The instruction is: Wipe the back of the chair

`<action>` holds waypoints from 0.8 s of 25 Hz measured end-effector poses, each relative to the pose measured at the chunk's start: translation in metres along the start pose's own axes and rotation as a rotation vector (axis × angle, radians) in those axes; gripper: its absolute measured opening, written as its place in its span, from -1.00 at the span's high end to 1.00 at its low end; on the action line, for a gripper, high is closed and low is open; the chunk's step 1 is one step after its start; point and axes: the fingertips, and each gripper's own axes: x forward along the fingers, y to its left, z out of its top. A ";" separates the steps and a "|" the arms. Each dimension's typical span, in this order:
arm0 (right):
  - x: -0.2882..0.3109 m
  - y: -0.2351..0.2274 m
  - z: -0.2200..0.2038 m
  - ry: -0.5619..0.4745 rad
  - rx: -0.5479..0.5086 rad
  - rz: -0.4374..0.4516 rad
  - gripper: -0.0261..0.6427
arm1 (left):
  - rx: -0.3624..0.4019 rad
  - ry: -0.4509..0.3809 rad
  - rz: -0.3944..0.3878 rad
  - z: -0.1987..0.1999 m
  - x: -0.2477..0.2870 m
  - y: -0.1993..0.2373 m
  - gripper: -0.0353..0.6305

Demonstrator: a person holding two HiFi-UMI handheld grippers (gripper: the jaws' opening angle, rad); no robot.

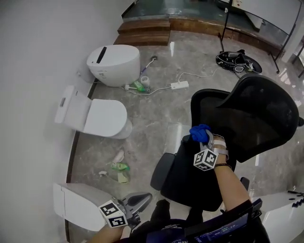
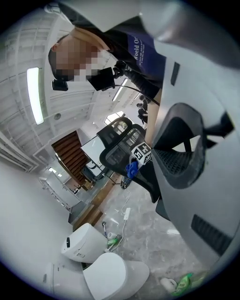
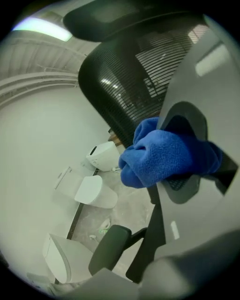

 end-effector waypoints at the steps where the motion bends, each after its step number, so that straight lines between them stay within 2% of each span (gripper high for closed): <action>1: -0.006 -0.005 -0.015 0.015 0.005 -0.005 0.56 | 0.003 0.004 -0.010 0.002 0.008 -0.004 0.88; 6: -0.058 -0.035 -0.122 0.103 0.039 -0.048 0.56 | 0.041 0.046 -0.080 0.000 0.069 -0.047 0.88; 15: -0.166 -0.075 -0.337 0.322 0.163 -0.137 0.56 | 0.082 0.165 -0.242 -0.040 0.186 -0.137 0.88; 18: -0.185 -0.076 -0.374 0.370 0.210 -0.150 0.56 | 0.082 0.179 -0.264 -0.053 0.202 -0.152 0.88; 20: -0.185 -0.069 -0.365 0.350 0.215 -0.142 0.56 | 0.078 0.176 -0.260 -0.058 0.203 -0.152 0.88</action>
